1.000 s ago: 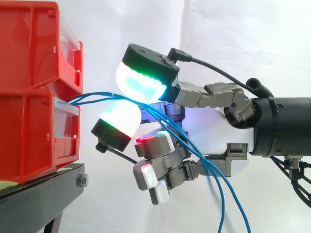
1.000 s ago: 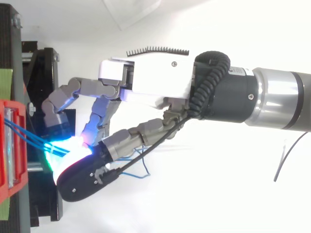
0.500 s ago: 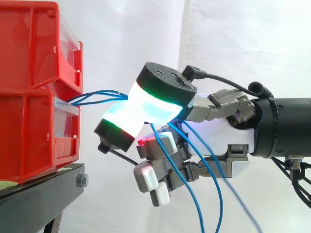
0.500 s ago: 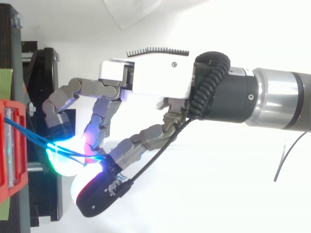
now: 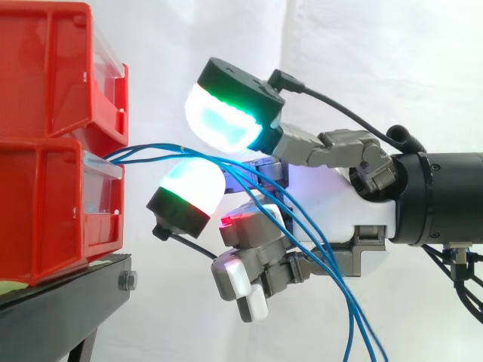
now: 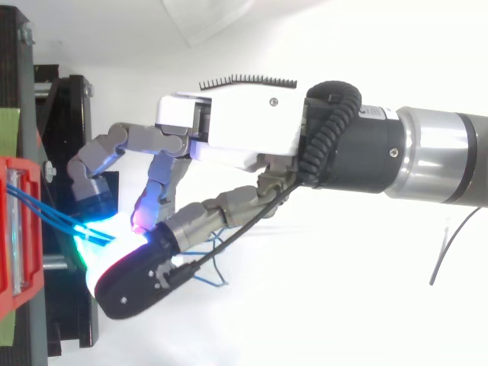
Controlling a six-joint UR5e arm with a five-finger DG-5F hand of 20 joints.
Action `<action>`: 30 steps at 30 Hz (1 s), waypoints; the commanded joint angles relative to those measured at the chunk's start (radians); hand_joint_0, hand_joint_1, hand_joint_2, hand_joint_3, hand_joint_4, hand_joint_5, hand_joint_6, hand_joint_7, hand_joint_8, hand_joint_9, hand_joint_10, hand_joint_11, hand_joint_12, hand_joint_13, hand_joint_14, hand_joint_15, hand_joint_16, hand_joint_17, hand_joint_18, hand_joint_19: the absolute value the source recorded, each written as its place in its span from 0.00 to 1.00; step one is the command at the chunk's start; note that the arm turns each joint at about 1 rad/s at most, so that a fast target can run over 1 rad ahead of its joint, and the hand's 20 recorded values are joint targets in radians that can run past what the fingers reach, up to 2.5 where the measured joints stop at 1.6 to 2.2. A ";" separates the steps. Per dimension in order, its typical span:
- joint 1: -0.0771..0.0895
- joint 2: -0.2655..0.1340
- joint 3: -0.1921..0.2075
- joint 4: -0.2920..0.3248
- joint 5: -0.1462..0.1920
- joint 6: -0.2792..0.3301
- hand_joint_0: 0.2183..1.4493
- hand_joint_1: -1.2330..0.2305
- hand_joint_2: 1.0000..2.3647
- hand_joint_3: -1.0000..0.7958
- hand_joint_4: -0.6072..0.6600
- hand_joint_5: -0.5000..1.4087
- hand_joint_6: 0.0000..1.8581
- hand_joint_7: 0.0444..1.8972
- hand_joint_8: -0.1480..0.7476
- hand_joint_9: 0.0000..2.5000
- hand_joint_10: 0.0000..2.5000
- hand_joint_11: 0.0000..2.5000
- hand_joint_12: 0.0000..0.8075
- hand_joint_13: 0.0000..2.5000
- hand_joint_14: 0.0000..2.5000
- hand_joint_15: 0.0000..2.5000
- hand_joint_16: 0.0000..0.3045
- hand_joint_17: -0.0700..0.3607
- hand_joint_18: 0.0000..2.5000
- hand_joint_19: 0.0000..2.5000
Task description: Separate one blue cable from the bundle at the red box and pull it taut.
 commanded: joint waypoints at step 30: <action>0.000 0.000 -0.002 -0.003 -0.005 -0.015 0.41 0.18 0.00 0.28 0.44 0.19 0.49 0.71 0.51 0.52 0.01 0.46 0.45 0.44 0.01 0.28 0.14 0.39 0.38 0.29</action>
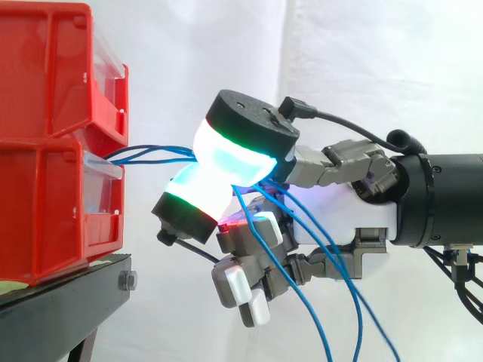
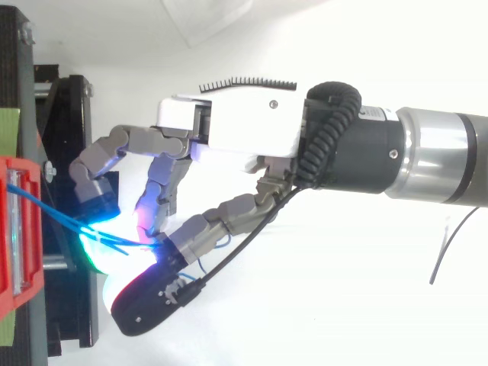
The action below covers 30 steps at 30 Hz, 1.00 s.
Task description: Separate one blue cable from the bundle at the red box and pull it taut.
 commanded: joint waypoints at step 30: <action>-0.001 0.000 -0.001 -0.004 0.000 -0.011 0.45 0.19 0.00 0.28 0.45 0.17 0.48 0.61 0.49 0.47 0.01 0.46 0.44 0.41 0.01 0.28 0.15 0.40 0.37 0.29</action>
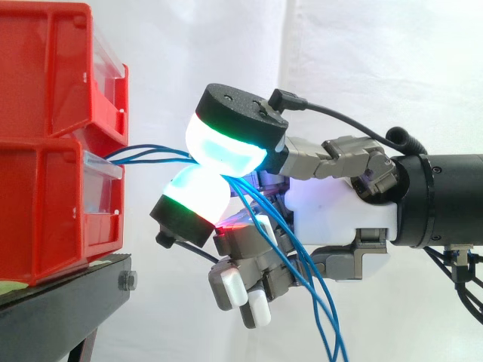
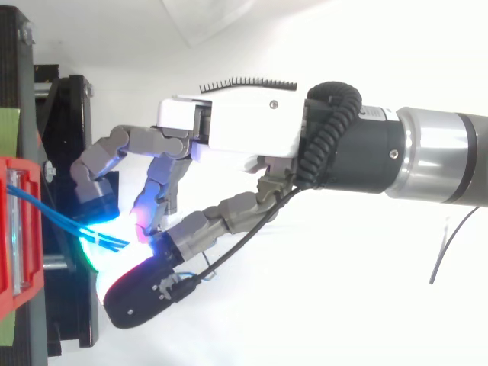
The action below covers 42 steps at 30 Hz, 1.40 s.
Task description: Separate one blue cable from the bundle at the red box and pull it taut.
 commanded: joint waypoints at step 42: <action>-0.003 0.000 0.000 -0.011 -0.014 -0.013 0.33 0.25 0.01 0.45 0.50 0.18 0.47 0.66 0.50 0.50 0.01 0.46 0.45 0.42 0.01 0.28 0.15 0.41 0.39 0.31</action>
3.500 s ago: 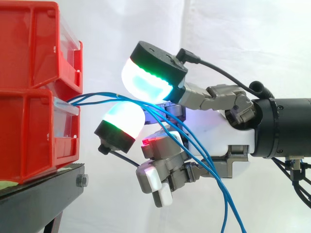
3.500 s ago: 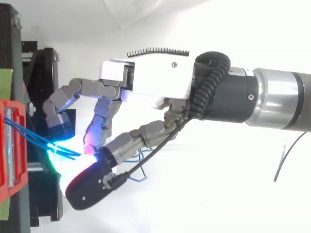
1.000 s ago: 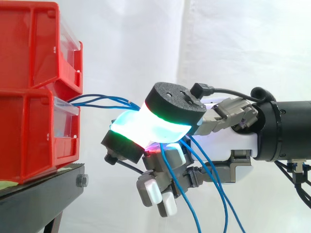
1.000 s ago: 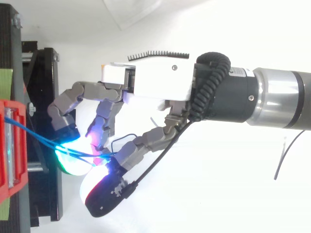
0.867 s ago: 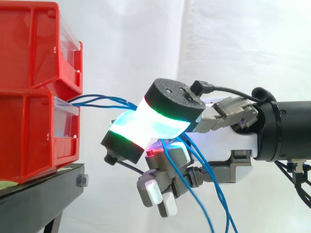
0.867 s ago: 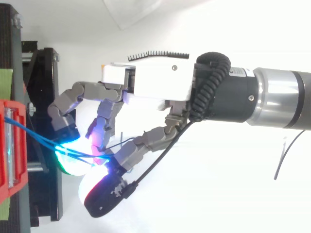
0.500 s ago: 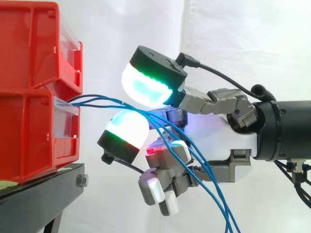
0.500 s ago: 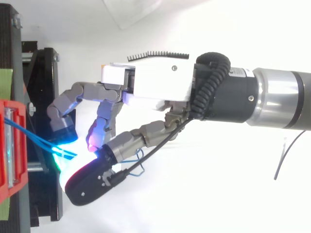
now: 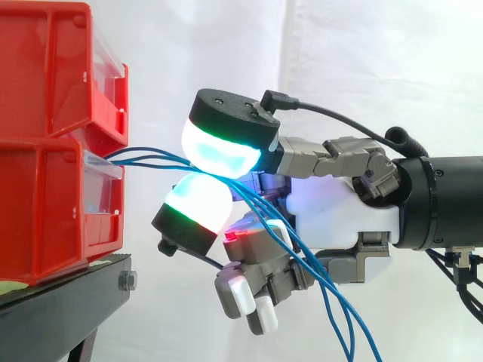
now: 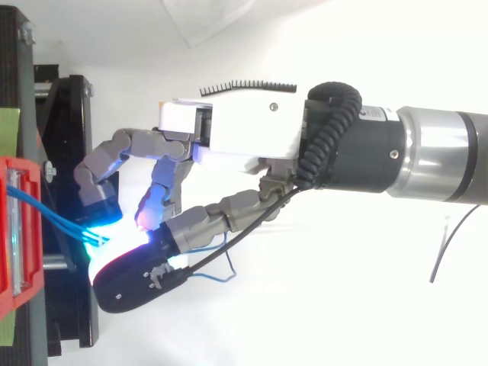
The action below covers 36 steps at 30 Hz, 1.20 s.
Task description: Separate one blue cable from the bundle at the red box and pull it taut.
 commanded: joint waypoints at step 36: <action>-0.002 0.000 -0.001 -0.002 -0.002 -0.011 0.30 0.19 0.00 0.28 0.52 0.20 0.49 0.66 0.51 0.53 0.01 0.46 0.44 0.44 0.01 0.29 0.14 0.39 0.39 0.30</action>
